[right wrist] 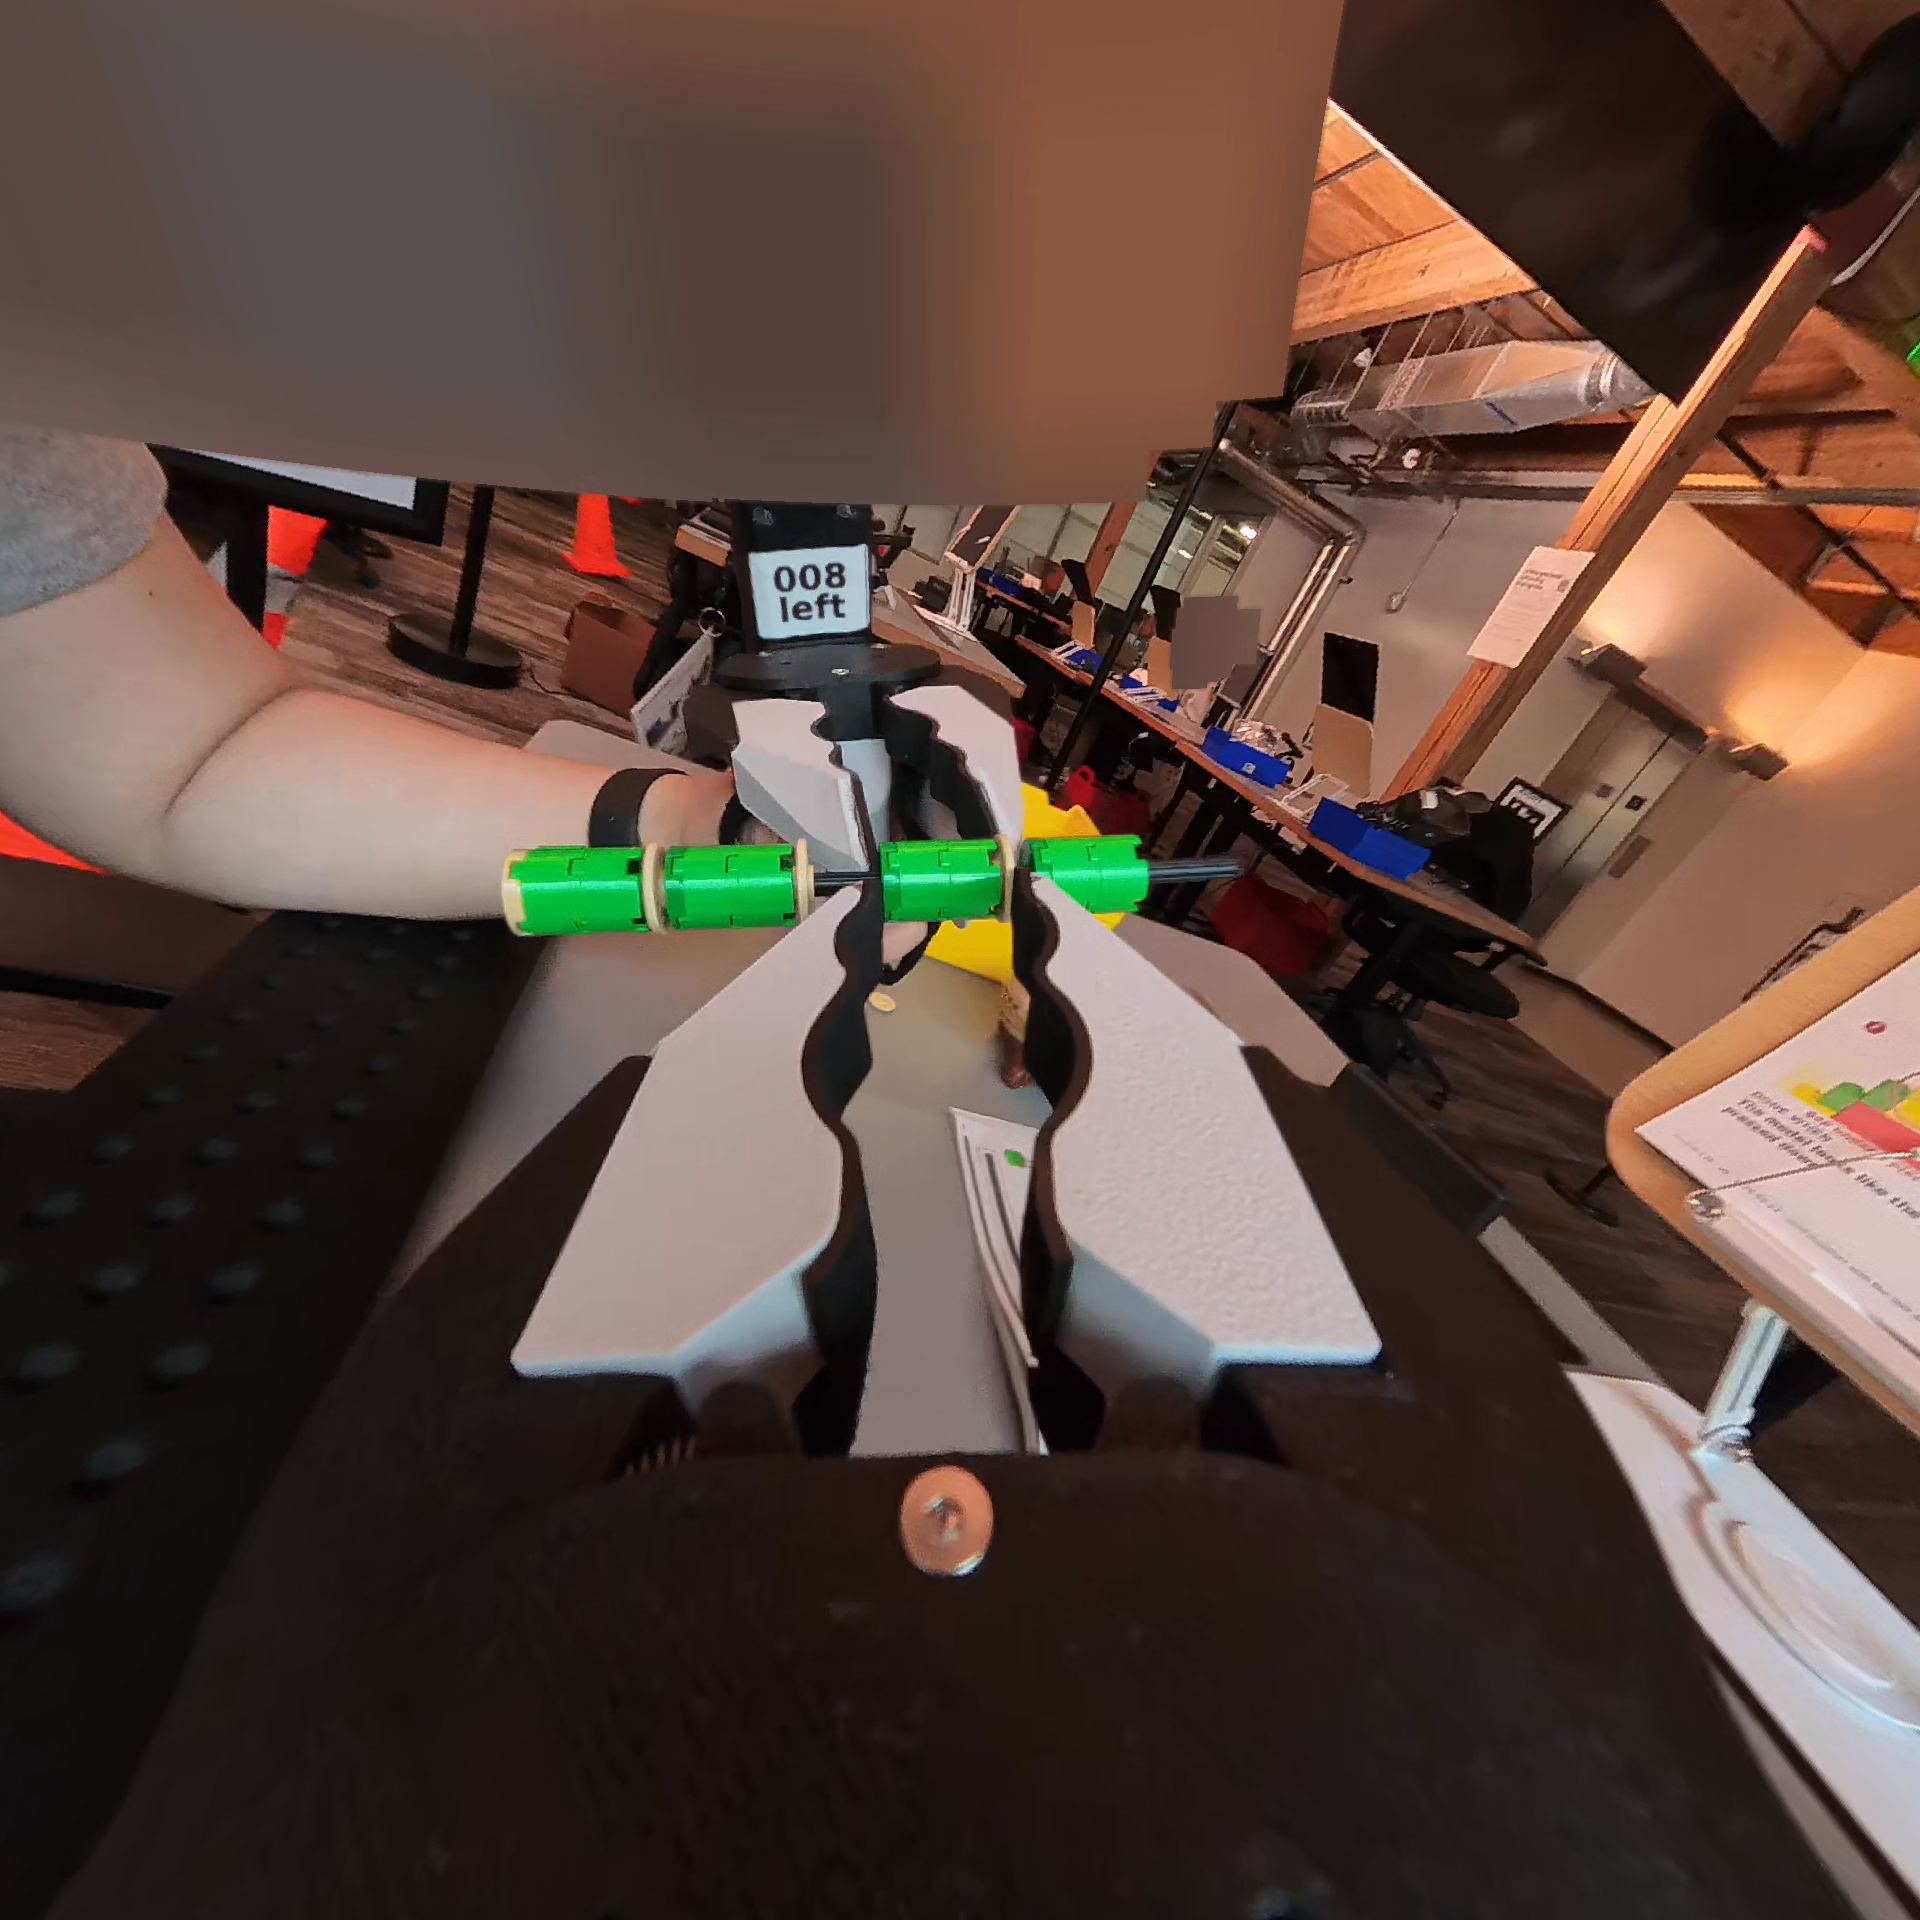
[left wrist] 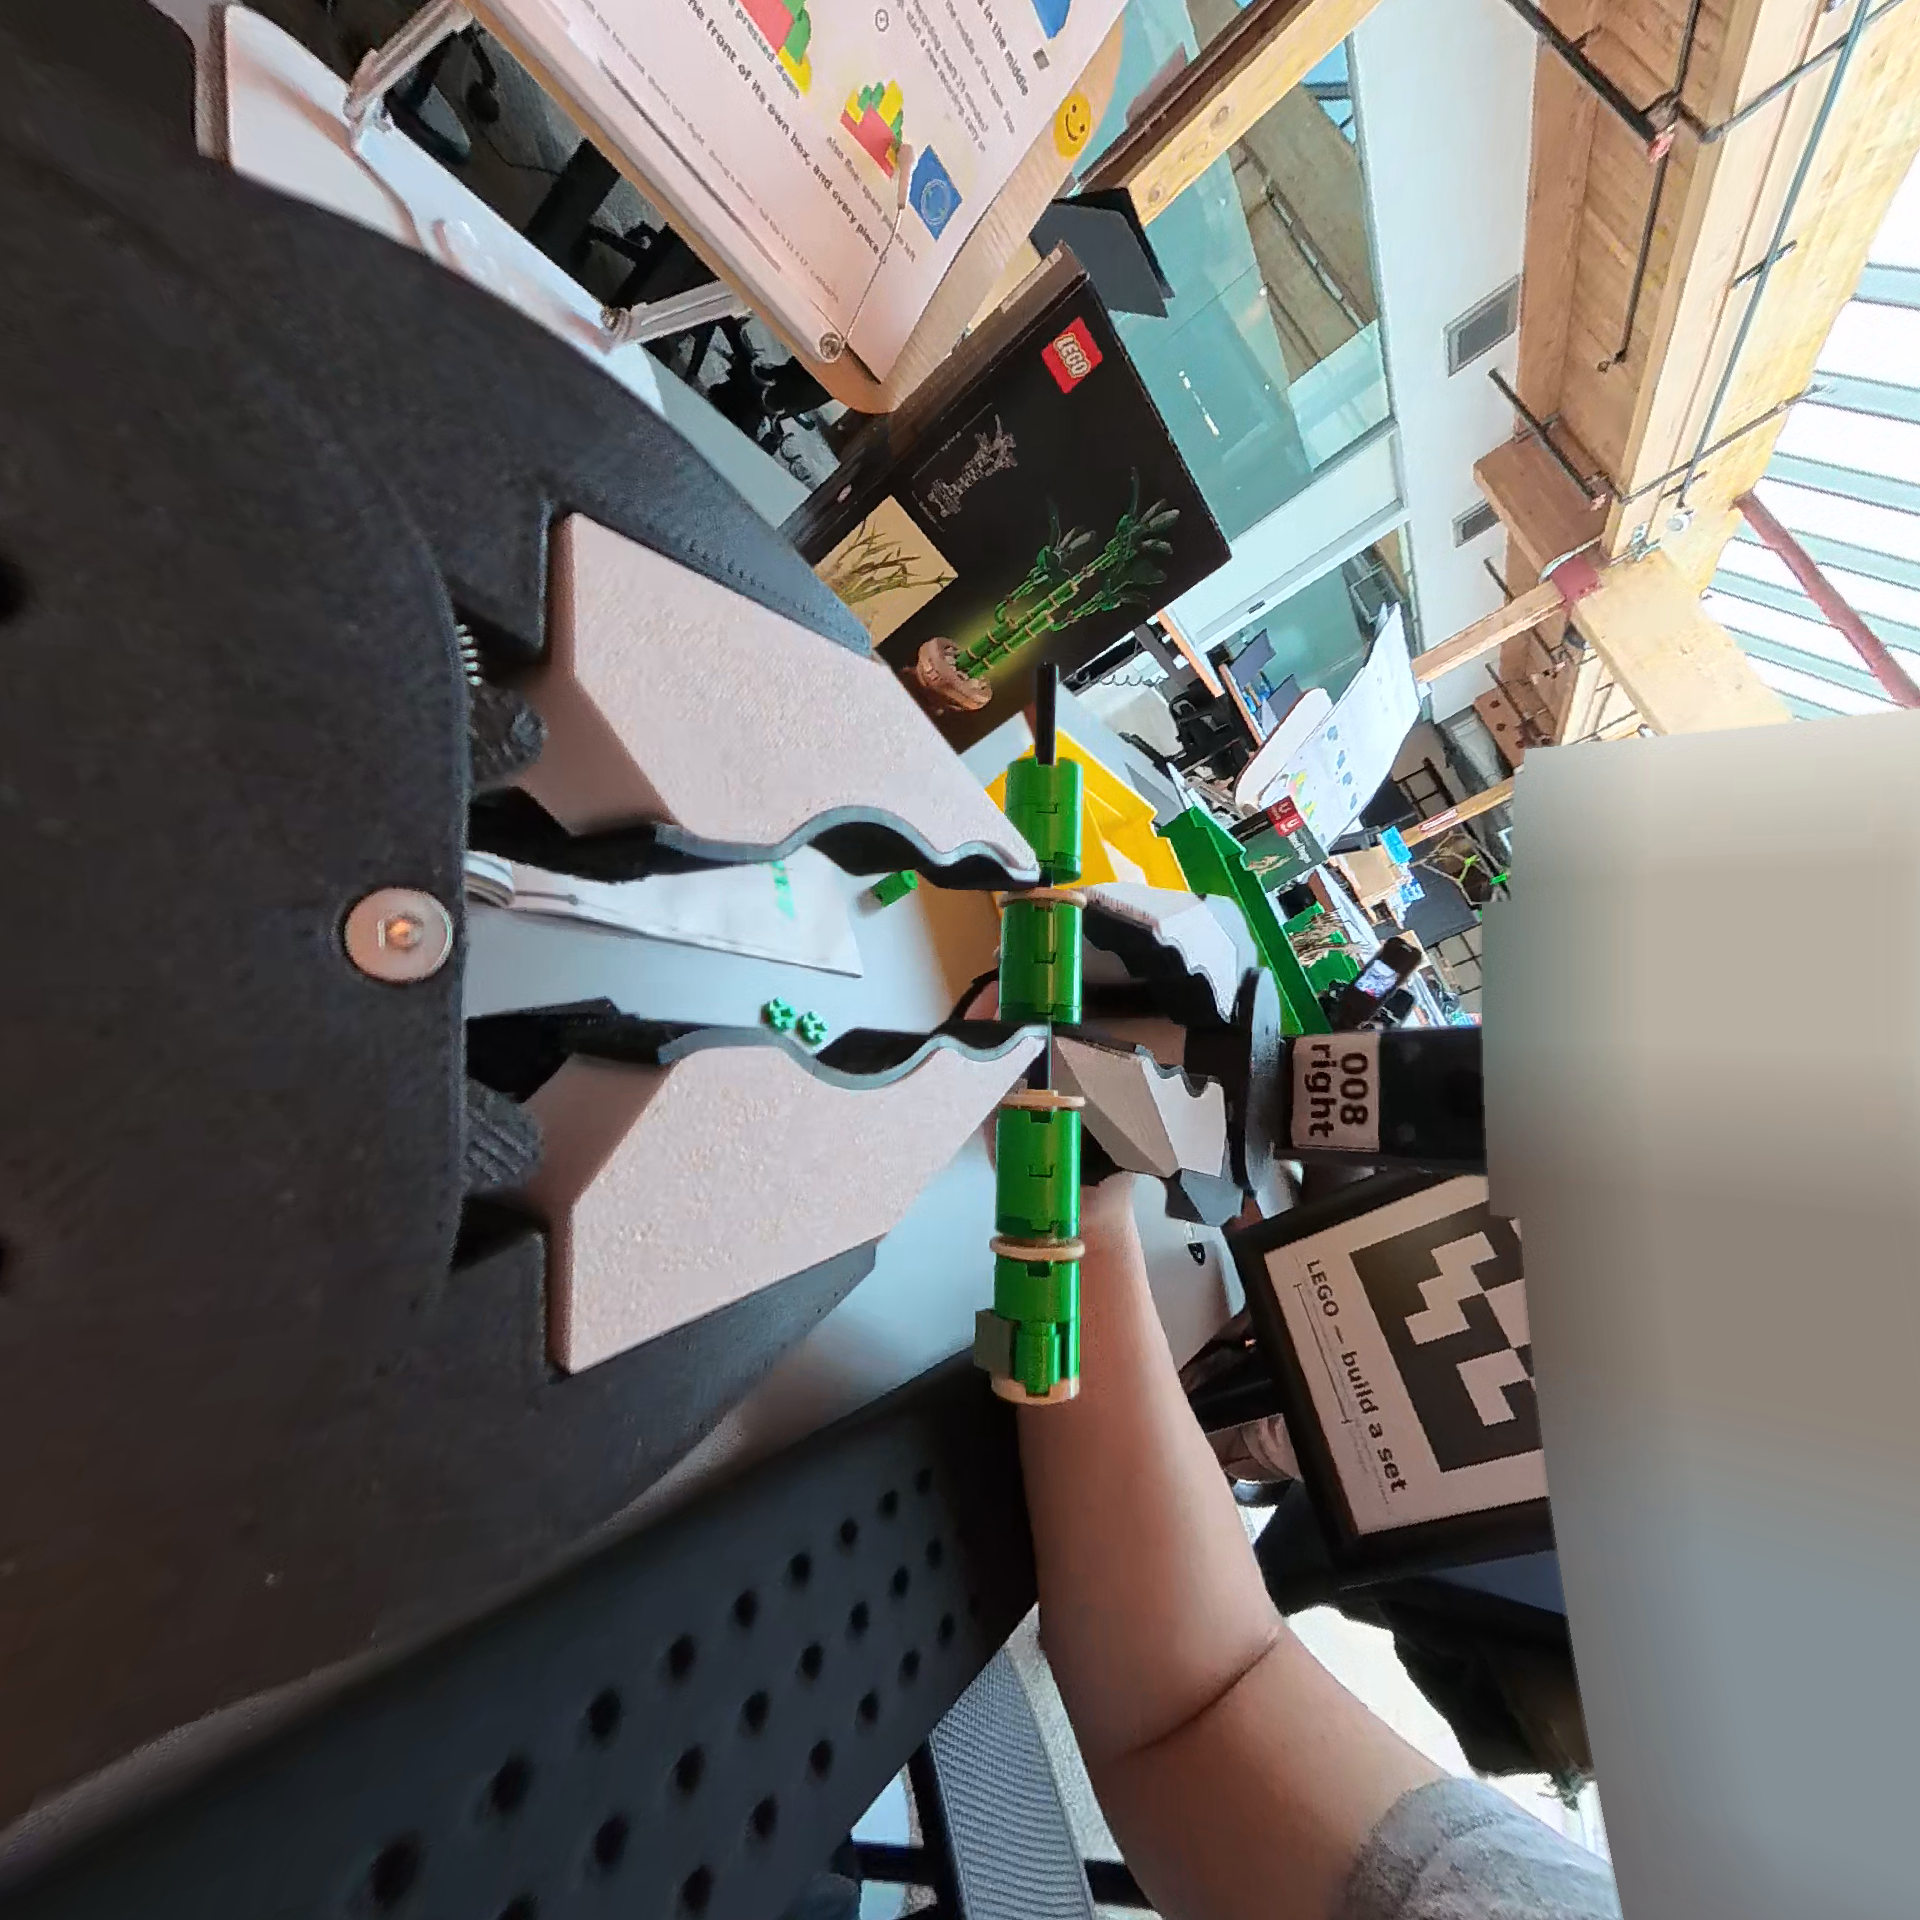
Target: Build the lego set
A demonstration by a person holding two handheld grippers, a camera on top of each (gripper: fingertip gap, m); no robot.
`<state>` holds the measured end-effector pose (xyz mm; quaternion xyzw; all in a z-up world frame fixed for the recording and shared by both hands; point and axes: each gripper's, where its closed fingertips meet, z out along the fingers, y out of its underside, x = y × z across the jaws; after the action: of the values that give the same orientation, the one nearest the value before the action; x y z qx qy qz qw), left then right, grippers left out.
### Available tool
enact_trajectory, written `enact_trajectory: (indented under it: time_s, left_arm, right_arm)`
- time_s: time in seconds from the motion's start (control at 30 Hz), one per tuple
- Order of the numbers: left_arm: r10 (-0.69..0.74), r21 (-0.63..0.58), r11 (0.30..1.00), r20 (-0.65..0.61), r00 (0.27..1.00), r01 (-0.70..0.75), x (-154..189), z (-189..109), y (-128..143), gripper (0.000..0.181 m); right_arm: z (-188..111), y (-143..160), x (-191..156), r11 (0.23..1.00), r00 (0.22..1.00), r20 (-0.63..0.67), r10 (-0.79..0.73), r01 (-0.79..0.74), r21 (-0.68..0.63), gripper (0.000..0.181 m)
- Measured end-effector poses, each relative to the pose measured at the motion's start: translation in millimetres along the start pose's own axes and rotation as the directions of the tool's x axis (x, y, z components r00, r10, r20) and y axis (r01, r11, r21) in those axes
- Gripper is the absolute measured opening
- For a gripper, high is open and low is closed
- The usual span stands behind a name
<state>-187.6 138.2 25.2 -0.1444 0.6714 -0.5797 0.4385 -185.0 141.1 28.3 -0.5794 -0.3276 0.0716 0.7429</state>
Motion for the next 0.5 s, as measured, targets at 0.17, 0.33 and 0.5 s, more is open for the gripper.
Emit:
enact_trajectory:
  time_s: [0.17, 0.33, 0.5]
  left_arm:
    - [-0.033, -0.005, 0.999, 0.023, 0.999, 0.033, -6, 0, 5, 0.021]
    - [0.126, -0.119, 0.987, 0.192, 0.973, -0.104, -30, -7, 17, 0.021]
    - [0.269, -0.226, 0.953, 0.34, 0.901, -0.199, -54, -19, 24, 0.02]
  right_arm:
    - [-1, 3, 6, 0.979, 0.979, 0.064, 0.194, -0.197, 0.042, 0.025]
    - [-9, 1, 34, 0.826, 0.836, 0.092, 0.541, -0.549, 0.129, 0.039]
    - [1, 19, 29, 0.548, 0.538, 0.232, 0.811, -0.836, 0.022, 0.057]
